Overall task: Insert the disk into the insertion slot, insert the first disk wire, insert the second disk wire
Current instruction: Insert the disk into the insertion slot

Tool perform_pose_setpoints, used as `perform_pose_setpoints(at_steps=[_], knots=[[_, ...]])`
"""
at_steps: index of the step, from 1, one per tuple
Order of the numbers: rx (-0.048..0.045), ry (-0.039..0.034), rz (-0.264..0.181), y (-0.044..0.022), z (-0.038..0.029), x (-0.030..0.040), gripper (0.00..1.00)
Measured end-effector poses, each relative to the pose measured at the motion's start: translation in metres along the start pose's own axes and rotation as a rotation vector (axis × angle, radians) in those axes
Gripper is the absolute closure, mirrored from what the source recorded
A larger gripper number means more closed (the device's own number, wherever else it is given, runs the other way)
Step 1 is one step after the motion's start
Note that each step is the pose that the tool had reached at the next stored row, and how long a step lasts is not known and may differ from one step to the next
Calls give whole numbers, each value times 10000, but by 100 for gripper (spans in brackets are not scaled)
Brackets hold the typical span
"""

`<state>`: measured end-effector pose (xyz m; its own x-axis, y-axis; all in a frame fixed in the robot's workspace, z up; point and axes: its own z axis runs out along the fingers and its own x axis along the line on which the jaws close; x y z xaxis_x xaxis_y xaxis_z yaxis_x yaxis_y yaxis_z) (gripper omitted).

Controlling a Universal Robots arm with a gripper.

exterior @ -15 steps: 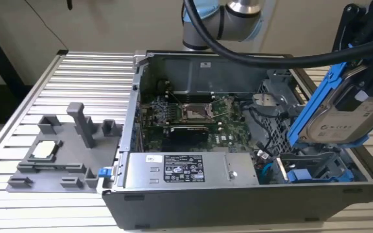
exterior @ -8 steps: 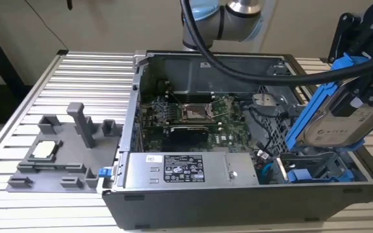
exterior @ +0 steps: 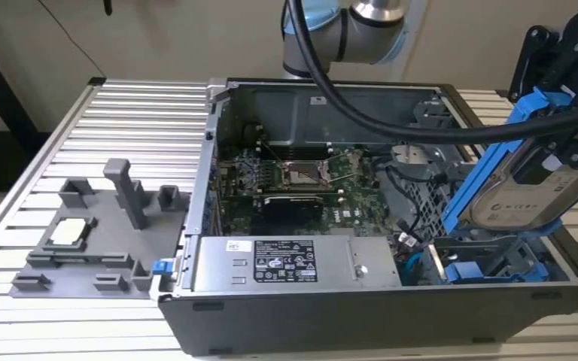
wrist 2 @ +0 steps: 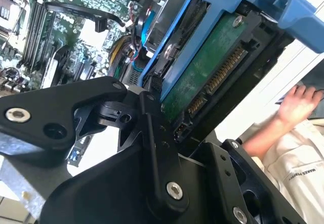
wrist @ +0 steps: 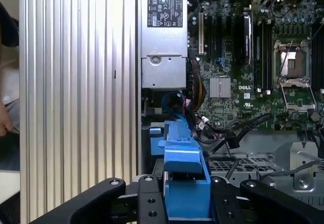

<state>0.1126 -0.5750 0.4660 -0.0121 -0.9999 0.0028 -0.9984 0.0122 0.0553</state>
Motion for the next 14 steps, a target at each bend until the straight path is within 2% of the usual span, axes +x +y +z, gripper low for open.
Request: perform_pose_setpoints(at_steps=[10, 14], knots=[[0, -2, -1, -6, 42, 0, 67], [-28, -2, -1, -23, 71, 1, 67]])
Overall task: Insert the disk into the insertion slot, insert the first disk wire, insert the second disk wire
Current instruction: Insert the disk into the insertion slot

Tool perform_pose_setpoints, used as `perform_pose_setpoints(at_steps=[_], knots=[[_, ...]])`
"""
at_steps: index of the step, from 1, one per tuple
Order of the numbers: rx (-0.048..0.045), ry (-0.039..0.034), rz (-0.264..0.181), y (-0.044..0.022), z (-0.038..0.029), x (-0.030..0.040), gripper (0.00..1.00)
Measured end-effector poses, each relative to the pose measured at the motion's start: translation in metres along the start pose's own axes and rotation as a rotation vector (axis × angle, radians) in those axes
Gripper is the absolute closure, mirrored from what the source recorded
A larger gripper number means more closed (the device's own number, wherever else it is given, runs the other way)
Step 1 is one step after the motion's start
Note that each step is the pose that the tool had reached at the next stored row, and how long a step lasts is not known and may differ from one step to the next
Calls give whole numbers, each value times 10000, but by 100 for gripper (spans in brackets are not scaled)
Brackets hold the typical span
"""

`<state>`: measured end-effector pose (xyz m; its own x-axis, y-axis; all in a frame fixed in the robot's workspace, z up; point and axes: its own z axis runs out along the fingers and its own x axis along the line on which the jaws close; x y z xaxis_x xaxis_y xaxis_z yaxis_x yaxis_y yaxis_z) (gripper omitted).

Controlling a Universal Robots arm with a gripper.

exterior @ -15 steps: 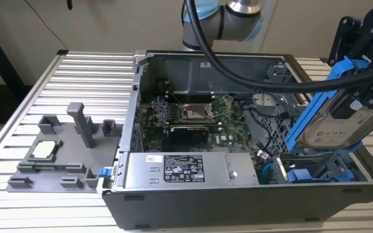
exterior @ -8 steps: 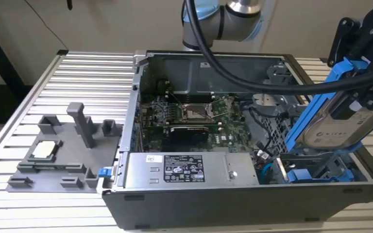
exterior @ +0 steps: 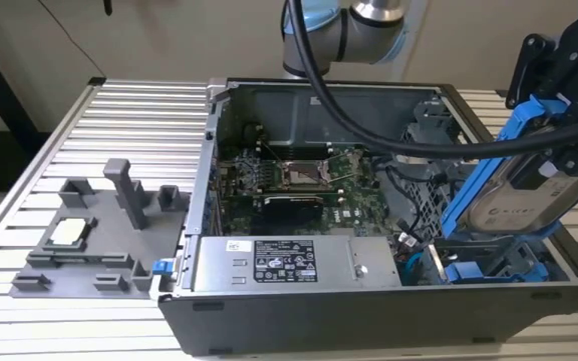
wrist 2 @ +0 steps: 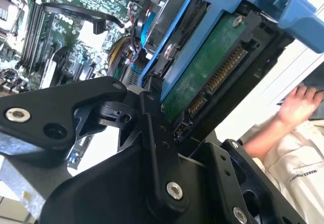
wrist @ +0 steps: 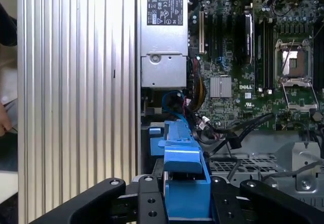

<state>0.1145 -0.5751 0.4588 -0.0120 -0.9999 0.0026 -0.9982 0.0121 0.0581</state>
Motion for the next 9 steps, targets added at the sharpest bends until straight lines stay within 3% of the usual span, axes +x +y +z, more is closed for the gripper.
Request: perform_pose_setpoints(at_steps=[3, 7, 9], knots=[[-4, -14, 1, -12, 37, 1, 67], [-5, -122, -5, -27, 94, 2, 67], [-25, -135, -17, -45, 120, 7, 67]])
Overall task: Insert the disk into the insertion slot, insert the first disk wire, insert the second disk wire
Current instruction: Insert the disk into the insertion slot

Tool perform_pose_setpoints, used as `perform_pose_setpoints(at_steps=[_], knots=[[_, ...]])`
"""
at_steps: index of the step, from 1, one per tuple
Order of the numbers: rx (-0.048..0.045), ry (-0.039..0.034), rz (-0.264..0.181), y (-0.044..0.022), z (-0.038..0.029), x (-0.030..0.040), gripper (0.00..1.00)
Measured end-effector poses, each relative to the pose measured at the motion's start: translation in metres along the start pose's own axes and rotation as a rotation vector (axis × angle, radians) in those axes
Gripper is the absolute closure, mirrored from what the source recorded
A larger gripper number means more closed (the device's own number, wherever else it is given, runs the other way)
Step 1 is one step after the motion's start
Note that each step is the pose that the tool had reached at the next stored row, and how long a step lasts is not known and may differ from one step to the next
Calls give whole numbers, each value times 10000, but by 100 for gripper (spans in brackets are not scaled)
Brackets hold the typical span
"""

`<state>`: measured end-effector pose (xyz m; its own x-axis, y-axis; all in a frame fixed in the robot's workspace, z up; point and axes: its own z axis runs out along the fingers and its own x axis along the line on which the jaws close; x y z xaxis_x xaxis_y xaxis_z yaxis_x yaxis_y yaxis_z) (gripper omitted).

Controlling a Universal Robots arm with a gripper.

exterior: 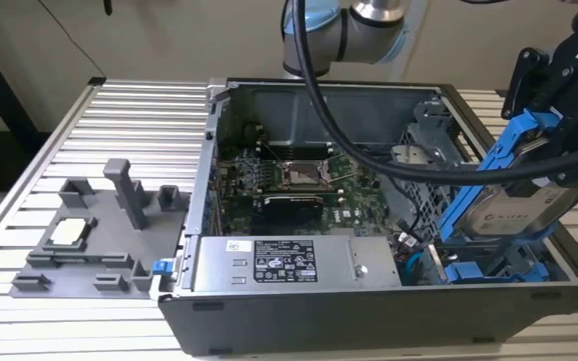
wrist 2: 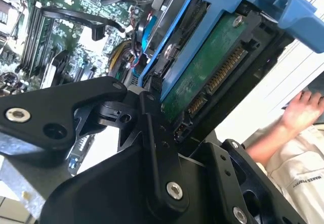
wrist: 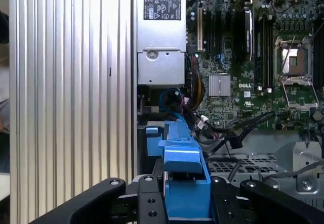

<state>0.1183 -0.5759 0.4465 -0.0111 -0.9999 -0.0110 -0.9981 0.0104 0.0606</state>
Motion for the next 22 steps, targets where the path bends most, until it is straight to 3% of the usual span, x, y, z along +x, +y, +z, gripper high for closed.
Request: perform_pose_setpoints(at_steps=[9, 15, 18, 22], knots=[[-70, 6, -128, -83, 120, 33, 67], [-72, -34, -169, -111, 208, 43, 67], [-72, -69, -174, -130, 247, 43, 67], [-72, -174, -181, -155, 294, 44, 67]])
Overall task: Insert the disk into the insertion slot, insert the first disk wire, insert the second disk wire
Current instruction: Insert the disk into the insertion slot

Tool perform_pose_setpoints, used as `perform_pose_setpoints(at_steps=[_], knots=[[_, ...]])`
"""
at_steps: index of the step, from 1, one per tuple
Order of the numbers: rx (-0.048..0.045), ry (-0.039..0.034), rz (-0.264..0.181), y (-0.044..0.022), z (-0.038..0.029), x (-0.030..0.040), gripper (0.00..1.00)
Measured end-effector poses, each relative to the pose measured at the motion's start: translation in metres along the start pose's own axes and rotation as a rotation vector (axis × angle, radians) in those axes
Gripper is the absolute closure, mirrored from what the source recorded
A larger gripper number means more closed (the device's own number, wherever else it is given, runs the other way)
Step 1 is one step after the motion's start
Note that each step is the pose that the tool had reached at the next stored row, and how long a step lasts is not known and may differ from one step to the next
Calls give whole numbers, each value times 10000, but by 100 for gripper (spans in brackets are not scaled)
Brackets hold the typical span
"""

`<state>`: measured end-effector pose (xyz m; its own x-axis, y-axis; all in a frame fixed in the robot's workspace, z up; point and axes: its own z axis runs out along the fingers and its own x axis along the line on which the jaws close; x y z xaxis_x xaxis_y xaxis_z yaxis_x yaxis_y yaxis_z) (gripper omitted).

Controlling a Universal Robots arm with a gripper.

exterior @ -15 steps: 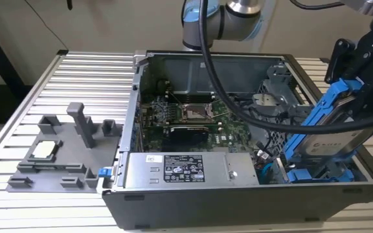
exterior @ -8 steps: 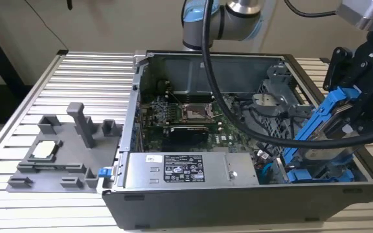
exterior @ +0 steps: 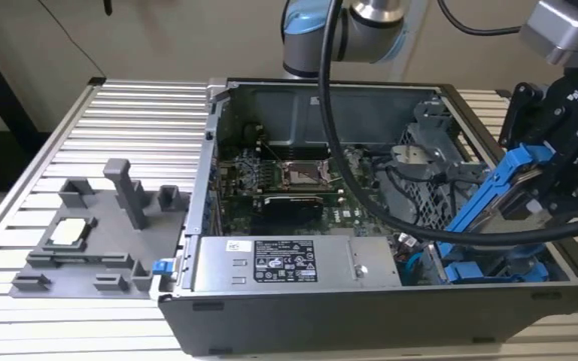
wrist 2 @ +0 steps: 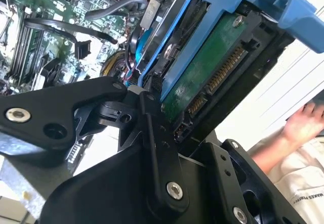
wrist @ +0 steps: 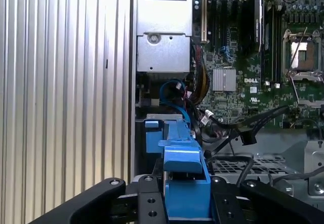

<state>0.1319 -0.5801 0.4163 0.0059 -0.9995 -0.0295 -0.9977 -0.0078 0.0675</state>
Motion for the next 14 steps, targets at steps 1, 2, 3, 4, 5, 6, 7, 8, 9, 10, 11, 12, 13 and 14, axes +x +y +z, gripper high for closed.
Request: perform_pose_setpoints(at_steps=[1, 2, 3, 4, 5, 6, 7, 8, 9, 10, 11, 12, 13, 14], knots=[[1, -22, -1, -4, 12, 0, 67], [1, -44, -3, -8, 28, 1, 67], [1, -56, -3, -10, 46, 2, 67], [1, -60, -2, -11, 64, 2, 67], [2, -63, -4, -14, 83, 3, 67], [2, -67, -5, -17, 101, 3, 67], [1, -74, -6, -19, 120, 4, 67], [0, -78, -5, -20, 136, 4, 67], [0, -83, -6, -23, 155, 5, 67], [0, -85, -6, -25, 174, 5, 67], [1, -83, -5, -26, 190, 6, 67], [1, -83, -6, -28, 208, 6, 67], [1, -85, -6, -29, 227, 7, 67], [1, -84, -6, -31, 245, 7, 67]])
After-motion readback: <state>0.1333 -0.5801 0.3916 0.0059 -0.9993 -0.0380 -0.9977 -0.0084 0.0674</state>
